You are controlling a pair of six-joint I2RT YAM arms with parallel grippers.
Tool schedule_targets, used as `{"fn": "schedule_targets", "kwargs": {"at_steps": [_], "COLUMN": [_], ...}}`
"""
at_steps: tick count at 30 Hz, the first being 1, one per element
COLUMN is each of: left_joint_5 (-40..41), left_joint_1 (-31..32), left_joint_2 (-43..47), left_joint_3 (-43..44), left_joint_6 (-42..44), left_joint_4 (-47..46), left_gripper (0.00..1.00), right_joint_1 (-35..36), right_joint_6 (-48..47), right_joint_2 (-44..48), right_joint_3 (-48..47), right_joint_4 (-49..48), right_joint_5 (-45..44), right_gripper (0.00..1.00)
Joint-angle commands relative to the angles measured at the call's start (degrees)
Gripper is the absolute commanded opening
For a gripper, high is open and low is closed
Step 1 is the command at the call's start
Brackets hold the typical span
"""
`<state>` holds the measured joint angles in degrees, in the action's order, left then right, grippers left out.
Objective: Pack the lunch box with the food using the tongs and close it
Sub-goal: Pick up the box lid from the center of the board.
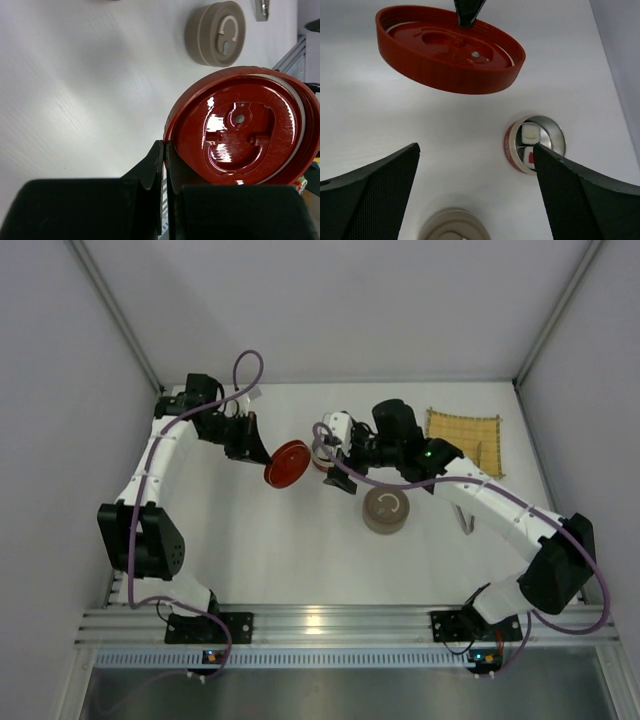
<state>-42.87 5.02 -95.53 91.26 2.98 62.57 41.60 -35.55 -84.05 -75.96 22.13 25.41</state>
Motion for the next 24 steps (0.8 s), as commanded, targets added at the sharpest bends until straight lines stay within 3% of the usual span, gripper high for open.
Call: {"fn": "schedule_targets", "kwargs": {"at_steps": [1,6,13,24], "left_joint_5": [-6.69,-7.49,-9.95,-10.48], "left_joint_1": [-0.01,-0.01,-0.01,-0.01], "left_joint_2": [3.50,4.91,5.87,6.32], "left_joint_3": [-0.30,-0.30,-0.38,-0.56], "left_joint_6": [-0.17,-2.72,-9.31,-11.25], "left_joint_4": [-2.62,-4.20,-7.37,-8.25], "left_gripper": [0.00,0.00,0.00,0.00], "right_joint_1": [-4.59,-6.98,-6.98,-5.31], "right_joint_6": [19.35,24.20,33.87,34.76], "right_joint_2": [3.80,6.44,3.28,1.17], "right_joint_3": [3.18,7.05,5.30,4.16], "right_joint_4": [-9.20,-18.23,-26.42,-27.32], "right_joint_5": [9.29,12.73,14.84,14.14], "right_gripper": [0.94,0.93,0.87,0.77]}}
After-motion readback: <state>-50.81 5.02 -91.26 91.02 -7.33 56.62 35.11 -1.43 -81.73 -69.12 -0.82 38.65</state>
